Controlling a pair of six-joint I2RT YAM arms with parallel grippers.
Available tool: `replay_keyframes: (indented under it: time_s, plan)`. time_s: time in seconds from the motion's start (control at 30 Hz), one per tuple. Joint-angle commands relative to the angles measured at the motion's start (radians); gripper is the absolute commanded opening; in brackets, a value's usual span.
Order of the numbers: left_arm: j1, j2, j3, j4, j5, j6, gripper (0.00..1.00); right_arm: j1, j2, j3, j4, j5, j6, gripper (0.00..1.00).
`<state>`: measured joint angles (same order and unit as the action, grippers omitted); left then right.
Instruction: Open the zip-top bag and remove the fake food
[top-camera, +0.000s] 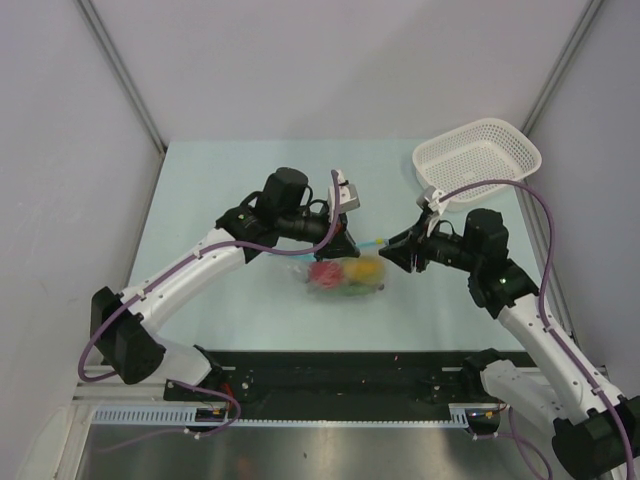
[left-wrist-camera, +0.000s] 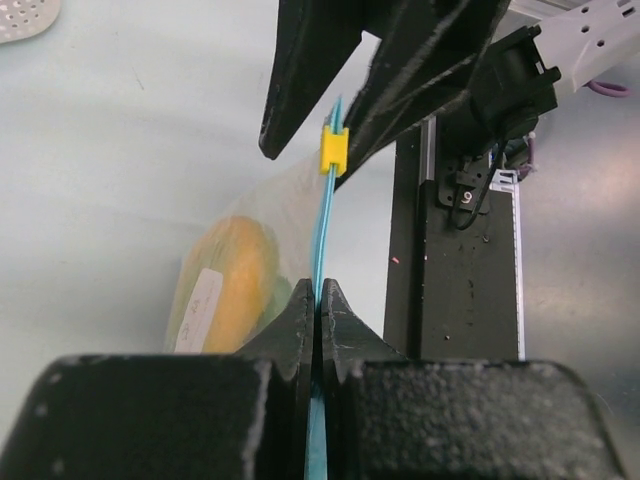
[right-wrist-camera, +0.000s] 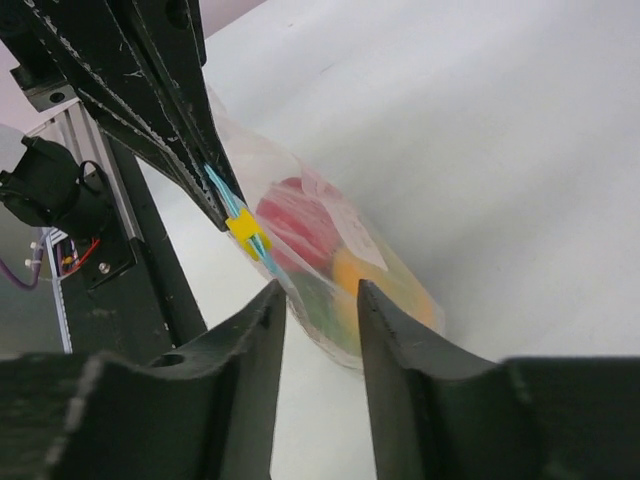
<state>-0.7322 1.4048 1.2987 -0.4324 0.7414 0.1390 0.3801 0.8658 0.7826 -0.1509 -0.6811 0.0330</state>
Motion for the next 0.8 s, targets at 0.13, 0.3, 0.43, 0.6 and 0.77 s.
replay_keyframes:
  time_s: [0.13, 0.3, 0.43, 0.6, 0.77]
  plan:
    - [0.005, -0.010, 0.033, 0.018, 0.027, -0.042, 0.26, -0.012, 0.022, 0.012, 0.126, -0.124, 0.045, 0.00]
    - [-0.012, -0.015, 0.040, 0.145, 0.018, -0.133, 0.73, -0.014, 0.026, 0.011, 0.090, -0.175, 0.070, 0.00]
    - [-0.032, 0.016, 0.077, 0.167, 0.007, -0.154, 0.60, -0.014, 0.024, 0.006, 0.097, -0.192, 0.091, 0.00]
    - [-0.055, 0.025, 0.083, 0.181, 0.009, -0.153, 0.59, -0.014, 0.024, 0.010, 0.109, -0.193, 0.107, 0.00]
    - [-0.070, 0.029, 0.085, 0.176, 0.019, -0.142, 0.48, -0.014, 0.024, 0.015, 0.103, -0.190, 0.111, 0.00]
